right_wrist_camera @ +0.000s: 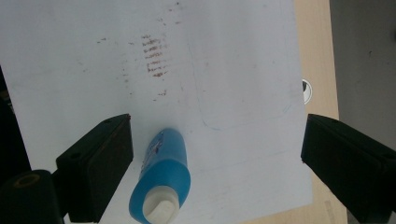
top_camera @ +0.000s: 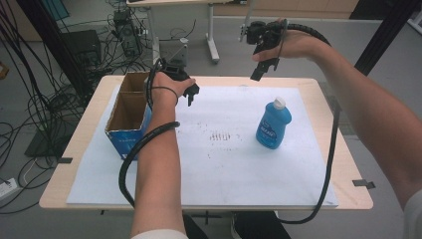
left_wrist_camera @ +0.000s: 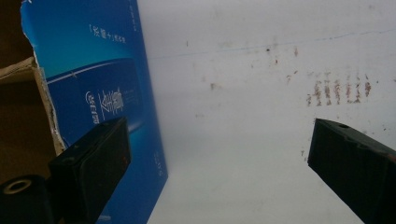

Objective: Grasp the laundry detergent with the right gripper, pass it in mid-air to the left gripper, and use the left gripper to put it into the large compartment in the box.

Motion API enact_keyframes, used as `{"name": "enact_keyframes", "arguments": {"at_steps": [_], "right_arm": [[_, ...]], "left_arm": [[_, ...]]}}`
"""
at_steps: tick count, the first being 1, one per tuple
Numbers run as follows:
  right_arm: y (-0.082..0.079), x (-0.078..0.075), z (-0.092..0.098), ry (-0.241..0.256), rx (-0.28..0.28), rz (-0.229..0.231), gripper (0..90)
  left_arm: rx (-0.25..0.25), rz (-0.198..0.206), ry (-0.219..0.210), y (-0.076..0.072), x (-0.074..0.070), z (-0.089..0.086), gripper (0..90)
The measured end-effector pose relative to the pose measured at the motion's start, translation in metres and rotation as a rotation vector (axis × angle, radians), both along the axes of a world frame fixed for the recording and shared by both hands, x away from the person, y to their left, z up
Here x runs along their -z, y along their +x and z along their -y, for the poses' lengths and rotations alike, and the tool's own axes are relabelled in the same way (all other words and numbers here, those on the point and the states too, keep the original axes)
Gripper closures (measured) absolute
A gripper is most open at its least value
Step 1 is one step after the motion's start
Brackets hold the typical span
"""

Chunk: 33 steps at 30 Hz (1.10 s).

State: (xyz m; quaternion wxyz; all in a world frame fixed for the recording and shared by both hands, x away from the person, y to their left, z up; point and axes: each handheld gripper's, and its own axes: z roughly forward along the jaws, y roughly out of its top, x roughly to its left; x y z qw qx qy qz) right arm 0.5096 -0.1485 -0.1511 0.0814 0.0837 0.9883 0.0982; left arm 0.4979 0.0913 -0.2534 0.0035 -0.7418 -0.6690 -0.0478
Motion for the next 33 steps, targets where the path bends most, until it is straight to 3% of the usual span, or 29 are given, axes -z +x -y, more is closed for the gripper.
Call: {"name": "enact_keyframes", "arguments": {"at_steps": [33], "right_arm": [[-0.0044, -0.0047, 0.0055, 0.007, 0.027, 0.008, 9.5]], "left_arm": [[0.005, 0.005, 0.008, -0.0021, -0.0064, 0.0011, 6.5]]}}
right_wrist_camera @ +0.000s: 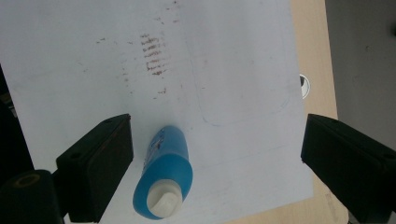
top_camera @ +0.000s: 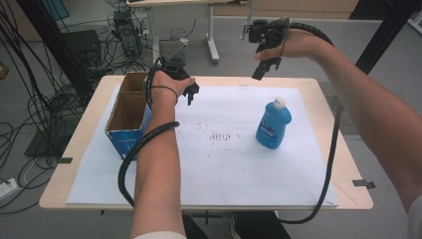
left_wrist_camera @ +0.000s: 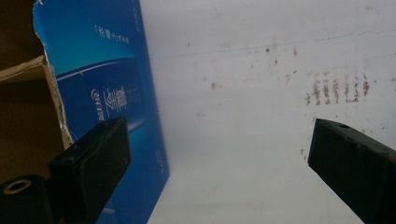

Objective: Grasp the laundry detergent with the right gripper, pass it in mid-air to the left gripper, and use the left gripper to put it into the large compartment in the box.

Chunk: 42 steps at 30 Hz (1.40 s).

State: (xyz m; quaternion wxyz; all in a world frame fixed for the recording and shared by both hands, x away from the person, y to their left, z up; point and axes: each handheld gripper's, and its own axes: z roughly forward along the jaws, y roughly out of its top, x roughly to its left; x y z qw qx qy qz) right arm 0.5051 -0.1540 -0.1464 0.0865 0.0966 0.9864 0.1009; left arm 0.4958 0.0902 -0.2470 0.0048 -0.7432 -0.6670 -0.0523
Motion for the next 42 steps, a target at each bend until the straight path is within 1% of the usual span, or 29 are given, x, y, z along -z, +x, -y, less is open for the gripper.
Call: {"name": "enact_keyframes", "arguments": {"at_steps": [5, 10, 11, 16, 22, 23, 24, 28, 29, 31, 34, 35, 36, 38, 42], "right_arm": [[-0.003, -0.002, 0.005, -0.003, 0.017, -0.002, 9.5], [-0.005, -0.002, 0.01, -0.002, 0.022, -0.002, 9.5], [-0.007, -0.002, 0.013, 0.001, 0.033, -0.002, 9.5], [-0.011, -0.002, 0.021, -0.001, 0.047, -0.004, 9.5], [-0.017, -0.007, 0.033, 0.002, 0.072, -0.002, 9.2], [-0.017, -0.007, 0.033, 0.002, 0.072, -0.002, 9.2], [-0.019, -0.007, 0.036, 0.011, 0.081, -0.003, 9.3], [-0.024, -0.004, 0.046, 0.018, 0.107, -0.013, 9.3], [-0.024, -0.004, 0.046, 0.018, 0.107, -0.013, 9.3], [-0.028, -0.001, 0.057, 0.015, 0.127, -0.019, 9.3], [-0.034, 0.001, 0.069, 0.032, 0.152, -0.021, 9.3], [-0.034, 0.001, 0.069, 0.032, 0.152, -0.021, 9.3], [-0.037, 0.002, 0.077, 0.042, 0.167, -0.023, 9.3], [-0.042, 0.005, 0.087, 0.038, 0.185, -0.023, 9.1], [-0.051, 0.01, 0.105, 0.064, 0.216, -0.028, 8.7]], "left_arm": [[0.0, 0.004, 0.0, -0.002, -0.001, 0.001, 6.4], [0.0, 0.005, 0.001, -0.003, -0.002, 0.003, 6.5], [0.003, 0.004, 0.0, -0.004, -0.002, 0.003, 6.5], [0.003, 0.009, 0.002, -0.006, -0.004, 0.006, 6.5], [0.009, 0.011, 0.001, -0.008, -0.006, 0.009, 6.4], [0.008, 0.013, 0.001, -0.008, -0.006, 0.009, 6.4], [0.01, 0.014, 0.0, -0.008, -0.006, 0.009, 6.4], [0.016, 0.012, 0.002, -0.01, -0.006, 0.012, 6.4], [0.016, 0.012, 0.002, -0.01, -0.006, 0.012, 6.4], [0.018, 0.015, 0.001, -0.011, -0.007, 0.013, 6.4], [0.021, 0.018, 0.0, -0.013, -0.008, 0.015, 6.4], [0.021, 0.018, 0.0, -0.013, -0.008, 0.015, 6.4], [0.022, 0.018, 0.0, -0.014, -0.009, 0.016, 6.4], [0.026, 0.019, -0.001, -0.015, -0.009, 0.017, 6.4], [0.029, 0.02, -0.002, -0.016, -0.009, 0.019, 6.4]]}}
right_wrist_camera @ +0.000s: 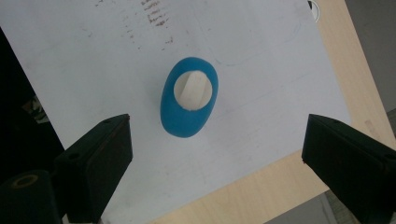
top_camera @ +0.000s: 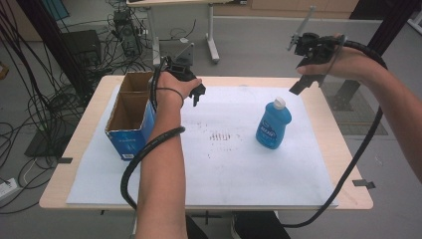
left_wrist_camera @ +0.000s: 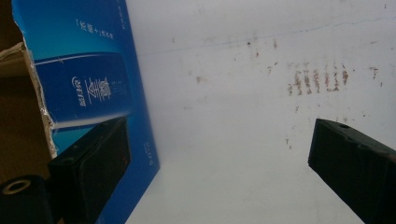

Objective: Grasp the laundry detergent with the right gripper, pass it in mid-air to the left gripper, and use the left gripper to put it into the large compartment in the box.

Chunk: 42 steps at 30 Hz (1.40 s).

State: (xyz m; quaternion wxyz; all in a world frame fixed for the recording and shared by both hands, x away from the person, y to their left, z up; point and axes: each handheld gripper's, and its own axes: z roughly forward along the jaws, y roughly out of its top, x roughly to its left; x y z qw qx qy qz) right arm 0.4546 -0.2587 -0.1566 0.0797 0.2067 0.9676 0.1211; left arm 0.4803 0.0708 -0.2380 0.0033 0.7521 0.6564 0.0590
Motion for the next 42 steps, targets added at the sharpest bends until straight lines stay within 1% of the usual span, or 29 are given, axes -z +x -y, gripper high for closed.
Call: {"name": "enact_keyframes", "arguments": {"at_steps": [3, 4, 5, 6, 7, 9, 10, 13, 16, 17, 18, 19, 20, 25, 28, 29, 30, 32, 33, 37, 38, 39, 42], "right_arm": [[-0.005, 0.005, 0.012, 0.027, 0.035, 0.001, 8.7], [-0.005, 0.005, 0.012, 0.027, 0.035, 0.001, 8.7], [-0.008, 0.008, 0.019, 0.04, 0.062, 0.004, 8.5], [-0.01, 0.01, 0.022, 0.05, 0.072, 0.007, 8.5], [-0.01, 0.01, 0.022, 0.05, 0.072, 0.007, 8.5], [-0.014, 0.017, 0.029, 0.064, 0.09, 0.007, 7.9], [-0.017, 0.023, 0.035, 0.086, 0.109, 0.005, 7.6], [-0.02, 0.033, 0.041, 0.109, 0.134, 0.002, 6.4], [-0.024, 0.043, 0.046, 0.139, 0.154, 0.011, 5.0], [-0.025, 0.047, 0.046, 0.148, 0.157, 0.015, 4.7], [-0.025, 0.047, 0.046, 0.148, 0.157, 0.015, 4.7], [-0.028, 0.053, 0.047, 0.167, 0.163, 0.017, 4.5], [-0.029, 0.056, 0.048, 0.179, 0.165, 0.02, 4.4], [-0.033, 0.073, 0.05, 0.218, 0.195, 0.036, 4.0], [-0.035, 0.083, 0.051, 0.244, 0.203, 0.045, 4.0], [-0.035, 0.083, 0.051, 0.244, 0.203, 0.045, 4.0], [-0.037, 0.091, 0.05, 0.254, 0.209, 0.052, 3.9], [-0.037, 0.093, 0.049, 0.257, 0.214, 0.052, 3.9], [-0.038, 0.101, 0.048, 0.267, 0.221, 0.056, 3.9], [-0.04, 0.114, 0.045, 0.292, 0.229, 0.064, 4.0], [-0.04, 0.114, 0.045, 0.292, 0.229, 0.064, 4.0], [-0.04, 0.121, 0.043, 0.303, 0.235, 0.074, 3.8], [-0.04, 0.129, 0.041, 0.319, 0.24, 0.081, 3.9]], "left_arm": [[0.004, 0.003, -0.003, -0.001, 0.001, 0.002, 6.4], [0.004, 0.003, -0.003, -0.001, 0.001, 0.002, 6.4], [0.004, 0.001, -0.004, -0.001, 0.001, 0.003, 6.4], [0.007, 0.0, -0.003, -0.001, 0.001, 0.003, 6.4], [0.007, 0.0, -0.003, -0.001, 0.001, 0.003, 6.4], [0.006, 0.003, -0.005, -0.002, 0.001, 0.002, 6.4], [0.004, 0.002, -0.005, -0.002, 0.001, 0.002, 6.4], [0.003, 0.001, -0.004, -0.002, 0.001, 0.0, 6.4], [0.003, 0.001, -0.005, -0.002, 0.002, -0.001, 6.3], [0.003, 0.001, -0.005, -0.002, 0.002, -0.001, 6.3], [-0.001, -0.002, -0.005, -0.002, 0.002, -0.001, 6.3], [0.002, -0.002, -0.005, -0.002, 0.003, -0.001, 6.3], [0.0, -0.002, -0.006, -0.002, 0.003, -0.001, 6.3], [0.003, -0.006, -0.005, -0.003, 0.004, -0.002, 6.3], [-0.002, -0.006, -0.006, -0.003, 0.006, -0.003, 6.3], [-0.002, -0.006, -0.006, -0.003, 0.006, -0.003, 6.3], [-0.002, -0.005, -0.006, -0.003, 0.006, -0.003, 6.3], [0.002, -0.009, -0.004, -0.003, 0.007, -0.003, 6.3], [0.003, -0.011, -0.004, -0.003, 0.007, -0.003, 6.3], [0.0, -0.011, -0.005, -0.003, 0.008, -0.005, 6.3], [0.0, -0.011, -0.005, -0.003, 0.008, -0.005, 6.3], [-0.002, -0.011, -0.003, -0.003, 0.008, -0.005, 6.3], [-0.001, -0.014, -0.002, -0.003, 0.008, -0.006, 6.3]]}}
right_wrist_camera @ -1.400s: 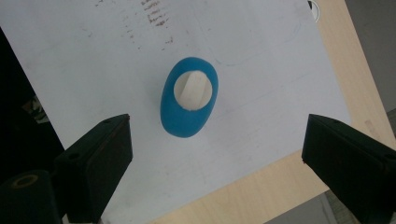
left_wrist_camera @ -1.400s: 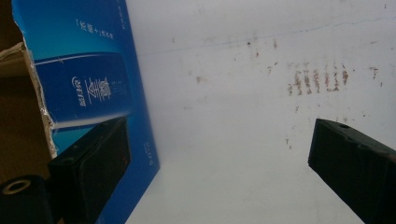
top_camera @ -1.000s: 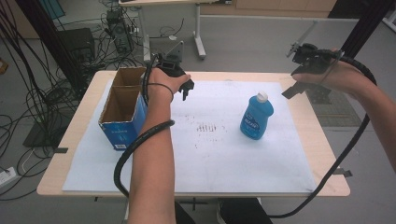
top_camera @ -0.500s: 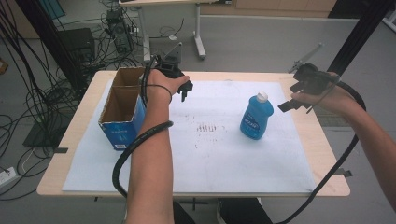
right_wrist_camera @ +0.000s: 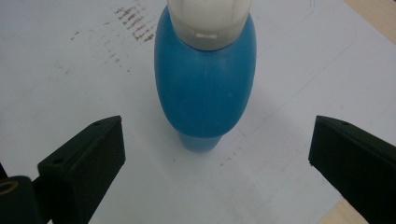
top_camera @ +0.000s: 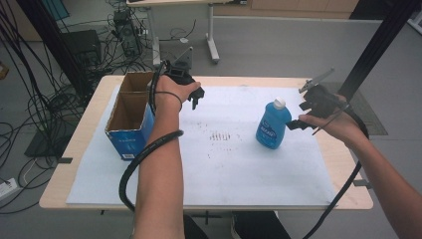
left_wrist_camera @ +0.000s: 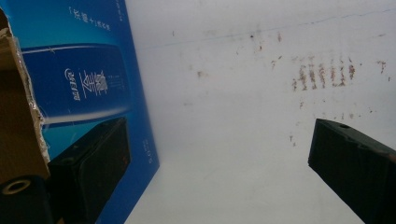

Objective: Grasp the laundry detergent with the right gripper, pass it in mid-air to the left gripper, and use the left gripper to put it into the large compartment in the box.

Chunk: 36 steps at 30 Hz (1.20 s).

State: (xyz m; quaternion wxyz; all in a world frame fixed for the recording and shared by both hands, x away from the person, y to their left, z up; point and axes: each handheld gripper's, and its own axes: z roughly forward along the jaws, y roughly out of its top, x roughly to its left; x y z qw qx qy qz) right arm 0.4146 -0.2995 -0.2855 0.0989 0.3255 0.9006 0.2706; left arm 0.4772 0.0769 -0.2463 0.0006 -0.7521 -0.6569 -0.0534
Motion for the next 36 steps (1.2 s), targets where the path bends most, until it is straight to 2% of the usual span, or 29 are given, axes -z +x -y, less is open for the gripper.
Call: {"name": "enact_keyframes", "arguments": {"at_steps": [4, 10, 17, 32, 36], "right_arm": [[0.0, 0.007, -0.002, 0.012, 0.005, 0.012, 3.8], [-0.001, 0.028, -0.009, 0.035, 0.023, 0.031, 3.7], [-0.001, 0.045, -0.016, 0.047, 0.044, 0.056, 3.6], [-0.002, 0.066, -0.019, 0.102, 0.094, 0.104, 3.2], [-0.002, 0.072, -0.022, 0.119, 0.115, 0.131, 3.1]], "left_arm": [[-0.001, 0.0, 0.0, 0.0, 0.001, -0.001, 6.3], [-0.005, -0.007, 0.0, -0.001, 0.005, -0.003, 6.3], [-0.008, -0.007, 0.002, -0.001, 0.006, -0.005, 6.3], [-0.003, -0.012, 0.005, 0.0, 0.01, -0.002, 6.3], [-0.003, -0.01, 0.008, 0.0, 0.009, -0.001, 6.3]]}}
